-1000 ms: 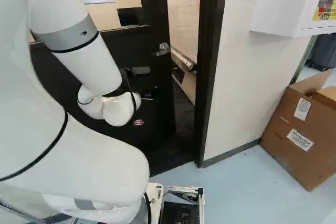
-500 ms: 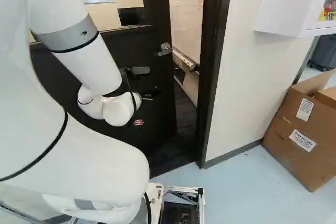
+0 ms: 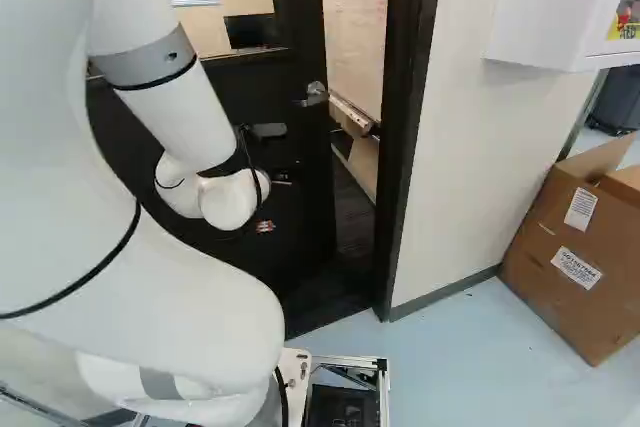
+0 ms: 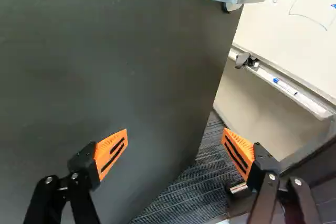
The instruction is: Open the door and move inside
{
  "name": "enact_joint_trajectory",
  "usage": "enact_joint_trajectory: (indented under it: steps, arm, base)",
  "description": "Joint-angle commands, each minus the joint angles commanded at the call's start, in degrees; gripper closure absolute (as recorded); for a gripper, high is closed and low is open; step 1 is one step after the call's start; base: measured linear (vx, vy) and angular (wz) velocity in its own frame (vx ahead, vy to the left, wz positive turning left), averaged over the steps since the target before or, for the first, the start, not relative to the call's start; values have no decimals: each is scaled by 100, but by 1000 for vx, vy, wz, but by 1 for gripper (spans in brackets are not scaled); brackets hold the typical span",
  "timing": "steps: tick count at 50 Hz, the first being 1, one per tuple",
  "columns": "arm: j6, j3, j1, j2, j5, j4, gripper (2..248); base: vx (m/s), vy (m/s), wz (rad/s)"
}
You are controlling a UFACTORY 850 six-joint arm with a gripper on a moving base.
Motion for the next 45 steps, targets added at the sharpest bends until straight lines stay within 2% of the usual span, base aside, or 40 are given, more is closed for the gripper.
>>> enact_joint_trajectory:
  steps: [18, 45]
  arm:
    - [0, -510, 240, -526, 0, 243, 3]
    - [0, -1233, 614, -1223, -30, 986, 3]
  base:
    - [0, 0, 0]
    - [0, 0, 0]
